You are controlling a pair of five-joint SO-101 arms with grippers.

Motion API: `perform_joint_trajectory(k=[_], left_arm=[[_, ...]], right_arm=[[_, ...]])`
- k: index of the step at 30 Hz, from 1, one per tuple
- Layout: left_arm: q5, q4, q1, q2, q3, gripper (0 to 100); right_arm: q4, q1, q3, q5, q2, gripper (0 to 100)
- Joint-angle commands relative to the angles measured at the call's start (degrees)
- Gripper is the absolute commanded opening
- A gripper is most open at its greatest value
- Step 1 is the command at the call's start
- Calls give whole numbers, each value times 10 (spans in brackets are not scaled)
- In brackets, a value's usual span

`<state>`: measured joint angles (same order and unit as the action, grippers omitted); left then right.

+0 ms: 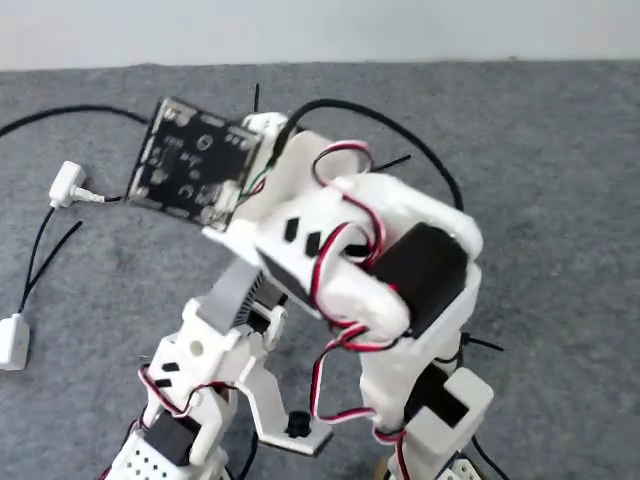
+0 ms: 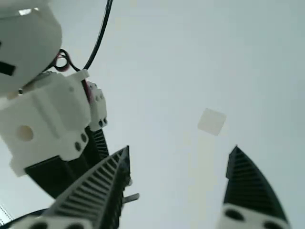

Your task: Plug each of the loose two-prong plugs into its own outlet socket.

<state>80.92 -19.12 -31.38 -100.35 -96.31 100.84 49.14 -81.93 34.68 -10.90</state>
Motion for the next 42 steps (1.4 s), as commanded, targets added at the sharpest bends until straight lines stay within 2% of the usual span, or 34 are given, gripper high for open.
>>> perform_joint_trajectory(k=[1,4,8,16,19,24,30,39,42], left_arm=[[-14,-28,40,-4,5,309],[-14,-47,66,-4,3,309],[-14,-61,76,-4,3,309],[3,-69,80,-4,0,309],[4,-71,78,-4,-3,309],[4,-68,83,-3,-3,309],[1,-68,119,-2,-3,309],[1,-68,115,-1,-3,309],[0,-54,119,-3,-3,309]], right_arm=[[24,16,2,-23,9,8],[24,28,2,-54,10,8],[24,36,23,-59,24,8],[21,58,274,-60,201,8],[19,57,322,-62,253,8],[21,60,325,-62,285,8],[23,58,327,-63,302,8],[22,56,372,-78,312,8],[20,36,373,-78,310,9]])
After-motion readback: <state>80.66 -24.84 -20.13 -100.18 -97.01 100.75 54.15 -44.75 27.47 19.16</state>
